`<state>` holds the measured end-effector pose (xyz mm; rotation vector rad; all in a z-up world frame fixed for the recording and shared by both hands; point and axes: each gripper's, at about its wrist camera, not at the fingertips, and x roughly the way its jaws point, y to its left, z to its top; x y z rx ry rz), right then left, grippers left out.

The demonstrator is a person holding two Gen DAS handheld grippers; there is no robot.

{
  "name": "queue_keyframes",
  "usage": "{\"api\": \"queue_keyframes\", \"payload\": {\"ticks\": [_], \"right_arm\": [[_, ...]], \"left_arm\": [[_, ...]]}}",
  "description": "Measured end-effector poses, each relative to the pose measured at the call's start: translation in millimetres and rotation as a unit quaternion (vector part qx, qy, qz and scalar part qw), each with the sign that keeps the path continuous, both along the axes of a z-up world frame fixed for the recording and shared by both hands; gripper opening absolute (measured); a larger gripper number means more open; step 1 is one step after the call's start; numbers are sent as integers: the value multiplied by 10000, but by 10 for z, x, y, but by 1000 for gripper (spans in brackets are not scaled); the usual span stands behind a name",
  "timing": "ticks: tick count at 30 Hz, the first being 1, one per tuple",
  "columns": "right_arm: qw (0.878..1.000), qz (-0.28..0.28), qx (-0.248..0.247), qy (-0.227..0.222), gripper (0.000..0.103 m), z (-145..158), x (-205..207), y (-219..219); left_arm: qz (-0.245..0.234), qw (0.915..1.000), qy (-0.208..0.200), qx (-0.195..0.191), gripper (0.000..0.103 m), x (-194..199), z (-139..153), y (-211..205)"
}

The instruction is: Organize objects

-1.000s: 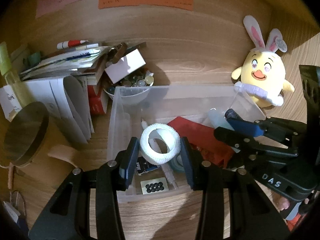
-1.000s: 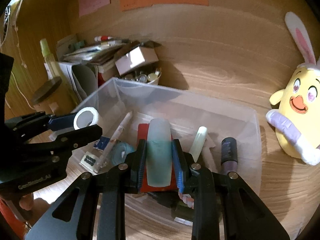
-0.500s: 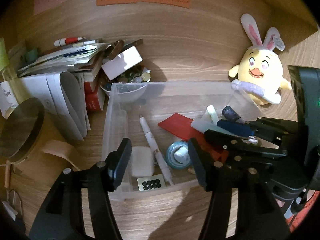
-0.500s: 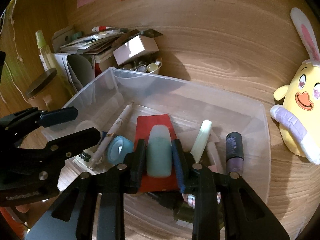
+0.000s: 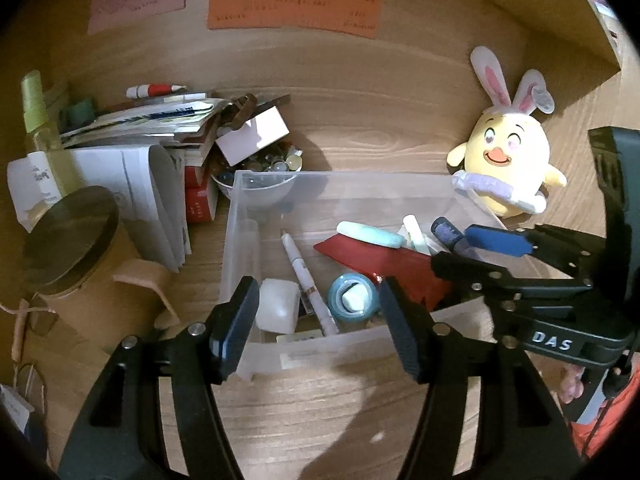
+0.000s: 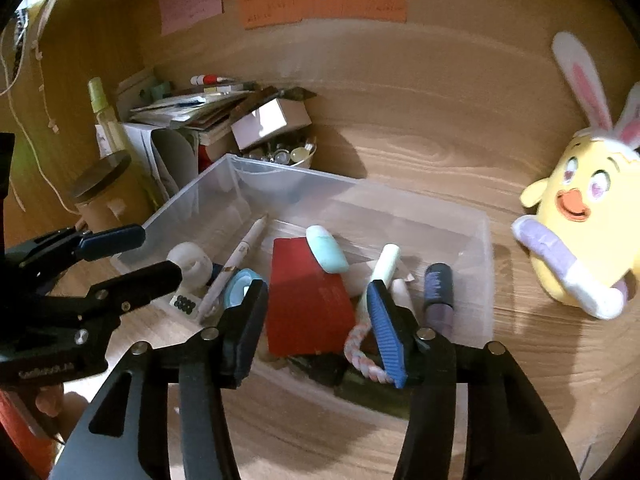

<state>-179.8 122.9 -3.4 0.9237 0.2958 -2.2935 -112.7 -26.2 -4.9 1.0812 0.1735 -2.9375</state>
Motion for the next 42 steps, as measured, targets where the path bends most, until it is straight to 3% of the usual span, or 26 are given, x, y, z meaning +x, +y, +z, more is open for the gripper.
{"api": "queue_keyframes", "payload": {"ticks": [16, 42], "right_arm": [[9967, -262, -417, 647, 84, 182, 528, 395], [9972, -297, -315, 607, 89, 85, 685, 465]], "left_arm": [[49, 9989, 444, -119, 95, 377, 97, 89], [79, 9992, 381, -65, 97, 538, 17, 121]]}}
